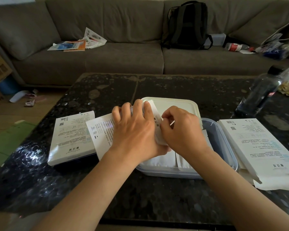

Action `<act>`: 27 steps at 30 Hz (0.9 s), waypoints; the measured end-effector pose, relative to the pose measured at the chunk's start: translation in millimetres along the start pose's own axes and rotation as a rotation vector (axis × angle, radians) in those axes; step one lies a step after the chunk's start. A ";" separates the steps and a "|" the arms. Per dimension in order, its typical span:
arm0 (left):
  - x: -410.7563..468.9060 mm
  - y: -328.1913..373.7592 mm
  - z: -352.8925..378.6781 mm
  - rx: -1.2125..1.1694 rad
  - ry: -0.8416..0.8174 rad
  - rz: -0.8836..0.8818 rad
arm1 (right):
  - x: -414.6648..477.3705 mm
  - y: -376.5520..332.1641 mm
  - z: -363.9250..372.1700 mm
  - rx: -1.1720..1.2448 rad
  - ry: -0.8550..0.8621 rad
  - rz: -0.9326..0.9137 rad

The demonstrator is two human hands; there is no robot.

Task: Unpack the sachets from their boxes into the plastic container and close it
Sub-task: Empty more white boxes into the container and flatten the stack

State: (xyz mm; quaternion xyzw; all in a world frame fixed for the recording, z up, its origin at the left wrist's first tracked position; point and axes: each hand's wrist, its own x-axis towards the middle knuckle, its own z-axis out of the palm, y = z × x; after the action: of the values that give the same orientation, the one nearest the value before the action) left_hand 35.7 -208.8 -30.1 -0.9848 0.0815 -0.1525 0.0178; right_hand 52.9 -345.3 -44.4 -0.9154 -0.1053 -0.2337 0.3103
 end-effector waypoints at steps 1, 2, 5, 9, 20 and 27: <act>-0.1 0.0 -0.2 -0.005 0.007 -0.002 | 0.2 0.3 -0.4 0.004 -0.012 -0.008; -0.4 -0.1 0.4 -0.014 0.012 -0.005 | 0.3 0.8 -0.4 0.008 -0.028 -0.014; -0.1 -0.4 3.4 -0.016 0.006 -0.003 | -0.2 3.8 1.4 0.039 -0.041 -0.058; 0.3 -1.0 4.6 -0.011 0.020 0.011 | -2.5 3.0 6.2 0.006 0.008 -0.127; 2.4 -8.6 -5.2 -0.080 -0.018 0.072 | 18.3 2.2 -20.7 0.519 -0.235 0.571; 8.3 -19.4 -8.2 -0.169 -0.076 0.129 | 19.7 8.5 -39.3 0.943 -0.328 0.741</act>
State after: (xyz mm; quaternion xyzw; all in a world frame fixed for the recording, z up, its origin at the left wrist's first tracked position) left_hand 44.0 -191.2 -18.6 -0.9805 0.1567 -0.1060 -0.0526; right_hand 58.7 -375.3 -11.6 -0.6794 0.0814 0.1050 0.7216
